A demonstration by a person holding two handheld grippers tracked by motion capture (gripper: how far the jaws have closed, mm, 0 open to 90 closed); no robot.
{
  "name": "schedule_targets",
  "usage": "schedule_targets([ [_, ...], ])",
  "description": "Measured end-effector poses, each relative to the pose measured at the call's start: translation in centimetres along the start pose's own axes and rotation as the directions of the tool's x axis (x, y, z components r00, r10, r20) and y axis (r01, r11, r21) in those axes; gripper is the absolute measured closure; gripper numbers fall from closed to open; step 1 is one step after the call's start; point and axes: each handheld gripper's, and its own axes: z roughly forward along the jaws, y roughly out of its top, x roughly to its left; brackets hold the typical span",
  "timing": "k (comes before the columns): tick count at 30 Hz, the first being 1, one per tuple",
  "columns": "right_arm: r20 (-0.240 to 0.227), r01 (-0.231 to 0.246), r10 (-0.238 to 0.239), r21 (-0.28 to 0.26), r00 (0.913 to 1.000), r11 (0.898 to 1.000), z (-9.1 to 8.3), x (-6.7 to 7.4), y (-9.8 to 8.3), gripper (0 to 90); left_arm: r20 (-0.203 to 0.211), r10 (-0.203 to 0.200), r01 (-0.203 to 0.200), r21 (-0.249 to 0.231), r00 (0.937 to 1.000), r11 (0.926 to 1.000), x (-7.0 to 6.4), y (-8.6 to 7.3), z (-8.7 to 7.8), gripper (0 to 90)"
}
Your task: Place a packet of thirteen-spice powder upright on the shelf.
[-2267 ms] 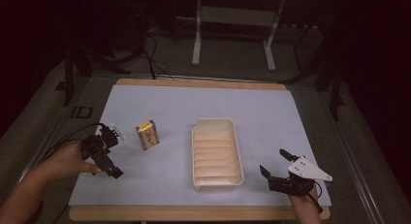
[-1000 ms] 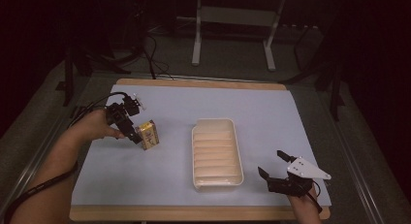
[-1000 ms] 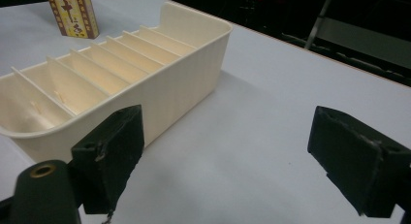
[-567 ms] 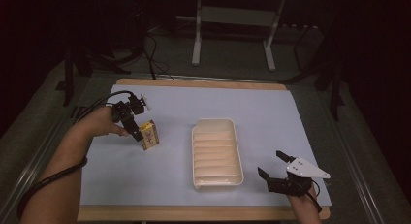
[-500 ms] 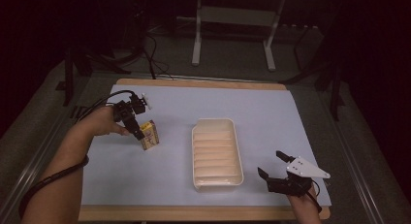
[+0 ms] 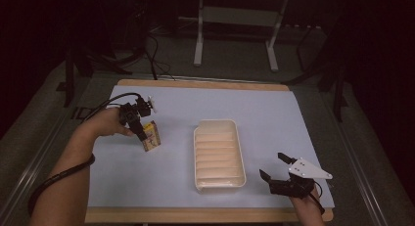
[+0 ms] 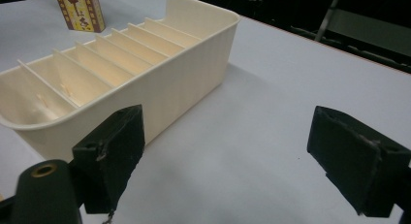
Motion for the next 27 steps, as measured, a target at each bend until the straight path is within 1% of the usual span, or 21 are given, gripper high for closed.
schedule_targets([
  [1, 0.000, 0.001, -0.001, 0.001, 1.0000, 1.000, 0.0, 0.0, 0.0, 13.5, 0.009, 0.001, -0.001, 0.009, 1.0000, 1.0000, 0.0, 0.0, 0.1, 59.3],
  [2, 0.000, 0.002, -0.002, 0.001, 1.0000, 1.000, 0.0, 0.0, 0.0, 13.5, 0.008, 0.004, -0.005, 0.015, 1.0000, 0.9999, -0.1, 0.1, 0.3, 61.1],
  [4, -0.001, 0.002, -0.002, 0.003, 1.0000, 1.000, 0.0, 0.1, 0.0, 13.5, 0.026, 0.002, -0.003, 0.027, 0.9997, 0.9996, -0.1, 0.2, 0.5, 61.1],
  [7, -0.002, 0.007, -0.007, 0.008, 1.0000, 1.000, 0.1, 0.1, 0.0, 13.6, 0.029, 0.016, -0.017, 0.042, 0.9995, 0.9990, -0.2, 0.5, 0.8, 61.4],
  [9, -0.003, 0.008, -0.008, 0.010, 1.0000, 1.000, 0.1, 0.1, 0.0, 13.6, 0.018, 0.028, -0.029, 0.046, 0.9995, 0.9985, -0.3, 0.6, 0.8, 62.0],
  [11, -0.005, 0.009, -0.009, 0.011, 1.0000, 1.000, 0.1, 0.1, 0.0, 13.6, 0.007, 0.023, -0.023, 0.051, 0.9997, 0.9984, -0.3, 0.6, 0.8, 63.2],
  [12, -0.005, 0.009, -0.009, 0.011, 1.0000, 1.000, 0.1, 0.1, 0.0, 13.6, -0.007, 0.032, -0.032, 0.052, 0.9995, 0.9981, -0.3, 0.6, 0.7, 64.8],
  [14, -0.005, 0.009, -0.009, 0.012, 0.9999, 1.000, 0.1, 0.1, 0.0, 13.6, -0.002, 0.030, -0.030, 0.051, 0.9995, 0.9982, -0.2, 0.6, 0.6, 66.7],
  [15, -0.006, 0.009, -0.009, 0.012, 0.9999, 1.000, 0.1, 0.1, 0.0, 13.6, -0.012, 0.039, -0.038, 0.049, 0.9992, 0.9981, -0.3, 0.6, 0.6, 67.1],
  [16, -0.006, 0.010, -0.010, 0.012, 0.9999, 1.000, 0.1, 0.1, 0.0, 13.7, -0.007, 0.031, -0.030, 0.048, 0.9995, 0.9984, -0.3, 0.7, 0.6, 67.3],
  [17, -0.008, 0.010, -0.010, 0.013, 0.9999, 1.000, 0.1, 0.1, 0.0, 13.7, -0.012, 0.038, -0.037, 0.045, 0.9992, 0.9983, -0.3, 0.7, 0.6, 67.4],
  [18, -0.009, 0.010, -0.010, 0.013, 0.9999, 1.000, 0.1, 0.1, 0.0, 13.7, -0.015, 0.035, -0.034, 0.039, 0.9993, 0.9987, -0.4, 0.7, 0.5, 67.5],
  [21, -0.011, 0.011, -0.011, 0.013, 0.9999, 1.000, 0.1, 0.1, 0.0, 13.7, 0.007, 0.042, -0.043, 0.042, 0.9991, 0.9982, -0.5, 0.7, 0.4, 67.6],
  [22, -0.011, 0.012, -0.012, 0.015, 0.9999, 1.000, 0.1, 0.1, 0.0, 13.7, 0.009, 0.055, -0.056, 0.048, 0.9984, 0.9973, -0.6, 0.7, 0.3, 67.6],
  [23, -0.011, 0.014, -0.014, 0.015, 0.9998, 1.000, 0.1, 0.1, 0.0, 13.7, 0.009, 0.058, -0.059, 0.050, 0.9983, 0.9970, -0.7, 0.7, 0.2, 67.6],
  [24, -0.013, 0.013, -0.012, 0.016, 0.9998, 1.000, 0.1, 0.1, 0.0, 13.8, 0.018, 0.064, -0.065, 0.052, 0.9978, 0.9965, -0.8, 0.7, 0.1, 67.6],
  [27, -0.014, 0.014, -0.014, 0.014, 0.9998, 1.000, 0.2, 0.1, 0.0, 13.7, 0.028, 0.077, -0.078, 0.043, 0.9966, 0.9960, -1.1, 0.7, -0.3, 67.6],
])
